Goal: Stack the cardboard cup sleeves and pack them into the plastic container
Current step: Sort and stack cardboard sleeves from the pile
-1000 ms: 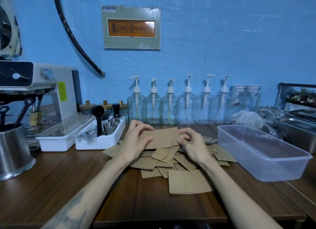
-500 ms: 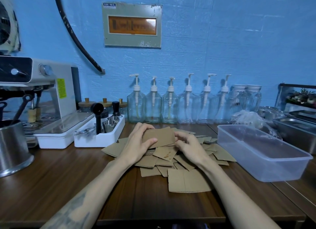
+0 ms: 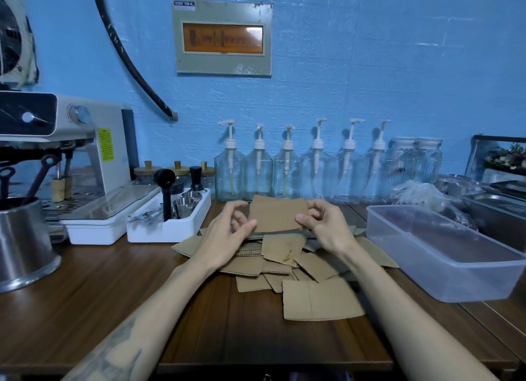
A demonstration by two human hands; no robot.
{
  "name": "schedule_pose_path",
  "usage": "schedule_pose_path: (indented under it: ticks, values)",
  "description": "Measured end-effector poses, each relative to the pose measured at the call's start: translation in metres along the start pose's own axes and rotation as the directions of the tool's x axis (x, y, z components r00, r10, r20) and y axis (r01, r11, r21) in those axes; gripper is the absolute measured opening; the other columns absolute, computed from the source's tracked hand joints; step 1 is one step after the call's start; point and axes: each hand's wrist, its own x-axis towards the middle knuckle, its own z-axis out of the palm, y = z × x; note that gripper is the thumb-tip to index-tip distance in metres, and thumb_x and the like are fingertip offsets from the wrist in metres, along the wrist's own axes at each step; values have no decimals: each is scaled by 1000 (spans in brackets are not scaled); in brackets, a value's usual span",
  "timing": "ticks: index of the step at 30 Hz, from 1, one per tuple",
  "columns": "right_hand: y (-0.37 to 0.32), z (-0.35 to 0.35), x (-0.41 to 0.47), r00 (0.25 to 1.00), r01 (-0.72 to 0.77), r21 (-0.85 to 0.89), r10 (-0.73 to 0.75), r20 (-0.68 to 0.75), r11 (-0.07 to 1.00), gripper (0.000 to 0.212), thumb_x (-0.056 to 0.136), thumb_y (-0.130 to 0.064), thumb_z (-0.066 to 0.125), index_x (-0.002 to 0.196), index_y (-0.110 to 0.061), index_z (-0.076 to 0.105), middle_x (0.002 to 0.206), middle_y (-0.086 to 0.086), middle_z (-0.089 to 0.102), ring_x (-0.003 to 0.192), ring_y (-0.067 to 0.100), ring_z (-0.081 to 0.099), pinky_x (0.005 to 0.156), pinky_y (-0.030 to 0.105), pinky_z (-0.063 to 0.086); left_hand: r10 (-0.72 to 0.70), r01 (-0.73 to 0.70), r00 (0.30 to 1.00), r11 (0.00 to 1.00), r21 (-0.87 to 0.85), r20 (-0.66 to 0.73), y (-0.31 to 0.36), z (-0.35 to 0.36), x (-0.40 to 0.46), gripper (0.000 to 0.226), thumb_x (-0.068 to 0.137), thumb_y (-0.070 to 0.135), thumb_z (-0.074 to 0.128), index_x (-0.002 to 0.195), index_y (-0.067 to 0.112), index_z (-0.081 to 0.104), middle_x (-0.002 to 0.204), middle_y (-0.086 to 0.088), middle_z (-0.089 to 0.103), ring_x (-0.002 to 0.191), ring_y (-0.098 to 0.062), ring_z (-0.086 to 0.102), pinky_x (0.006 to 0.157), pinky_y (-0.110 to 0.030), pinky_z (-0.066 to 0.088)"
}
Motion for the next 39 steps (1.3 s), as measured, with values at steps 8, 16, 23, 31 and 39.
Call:
schedule_pose_path:
  ticks: [8,16,23,31,39]
  values:
    - [25,-8,4,997,-52,-66,48,-64,996,4,91,-13,68,93,-16,65,85,26,68,73,22,59,94,48,50,135,-156,981,976,153,137,15,2,-11,38,87,53,66,118,33,59,114,18,50,114,-1,49,96,-28,39]
    - [25,-7,2,997,-54,-120,46,-68,991,9,92,-14,67,97,-9,64,91,32,65,81,37,64,93,51,50,134,-229,916,949,218,379,24,10,-15,69,75,67,70,138,42,52,147,23,43,137,5,30,115,-30,23]
    - [19,-7,-2,996,-69,-74,65,-57,995,11,91,-13,67,102,-11,65,91,29,68,90,40,65,96,46,50,239,-323,915,918,232,326,22,5,-10,64,78,72,58,127,33,66,129,18,64,121,4,51,105,-11,29]
    - [19,-11,-1,993,-69,31,71,-91,997,17,92,-10,66,107,-4,63,86,22,71,75,18,62,90,36,50,400,-444,896,825,351,192,14,-7,-12,36,102,52,38,115,33,66,111,16,71,101,-5,65,86,-27,52]
    - [22,-13,3,979,-71,27,75,-188,997,23,91,-15,68,110,-5,61,100,33,63,98,43,61,103,45,45,135,-129,982,990,55,-134,14,-8,-6,10,98,26,58,100,30,66,95,12,67,92,2,61,80,-16,47]
